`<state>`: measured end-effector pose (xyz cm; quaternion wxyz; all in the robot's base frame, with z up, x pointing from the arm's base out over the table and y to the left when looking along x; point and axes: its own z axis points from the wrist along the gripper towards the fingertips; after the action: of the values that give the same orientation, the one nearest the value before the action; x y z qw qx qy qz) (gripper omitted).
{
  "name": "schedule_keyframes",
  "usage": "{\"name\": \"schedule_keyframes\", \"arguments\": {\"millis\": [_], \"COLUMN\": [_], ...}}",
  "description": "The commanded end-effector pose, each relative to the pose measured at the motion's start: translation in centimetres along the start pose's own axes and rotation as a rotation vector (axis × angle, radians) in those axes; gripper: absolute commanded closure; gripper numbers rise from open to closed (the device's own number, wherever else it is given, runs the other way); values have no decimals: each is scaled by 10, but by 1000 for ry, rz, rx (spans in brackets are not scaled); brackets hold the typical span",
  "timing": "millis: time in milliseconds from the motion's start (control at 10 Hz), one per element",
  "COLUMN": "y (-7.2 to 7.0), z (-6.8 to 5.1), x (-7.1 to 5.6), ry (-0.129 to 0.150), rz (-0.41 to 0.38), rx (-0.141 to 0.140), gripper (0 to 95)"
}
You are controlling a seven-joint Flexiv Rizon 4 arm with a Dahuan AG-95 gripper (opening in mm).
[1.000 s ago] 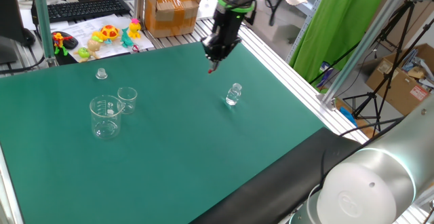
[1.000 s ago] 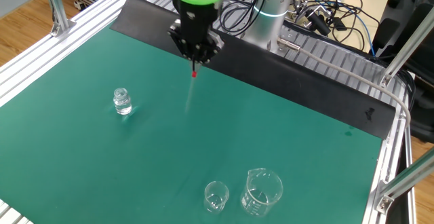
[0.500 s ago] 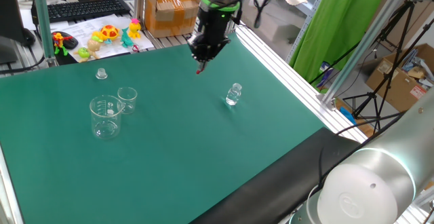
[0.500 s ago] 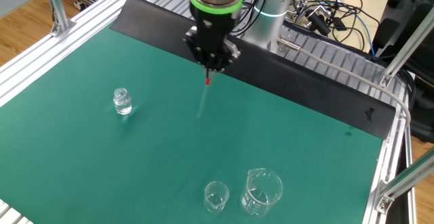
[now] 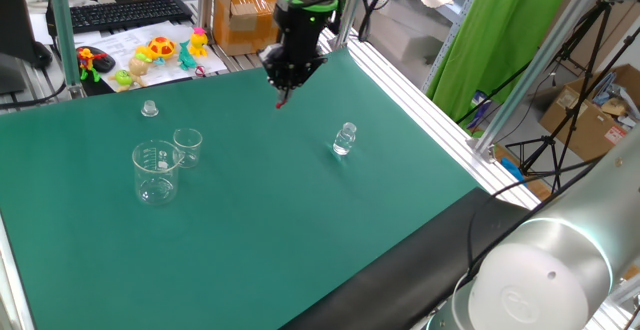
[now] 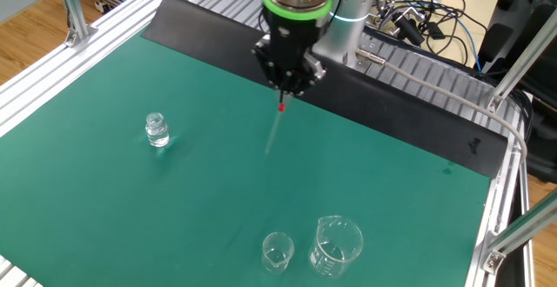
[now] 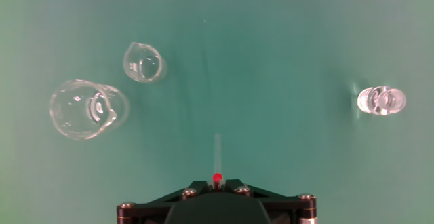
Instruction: Transfer liquid using a dropper
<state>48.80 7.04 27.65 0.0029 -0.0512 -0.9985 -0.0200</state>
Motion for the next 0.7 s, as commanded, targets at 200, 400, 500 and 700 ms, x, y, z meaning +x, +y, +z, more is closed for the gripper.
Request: {"name": "schedule_keyframes", "arguments": {"millis": [200,400,500,700], "y": [12,14,14,15], "z": [-4,-5,-6,-6], "x": [4,6,8,13], "ry": [2,2,3,2], "rz": [28,20,13,-3], "rx": [3,5,6,13], "gripper": [950,950,950,950]}}
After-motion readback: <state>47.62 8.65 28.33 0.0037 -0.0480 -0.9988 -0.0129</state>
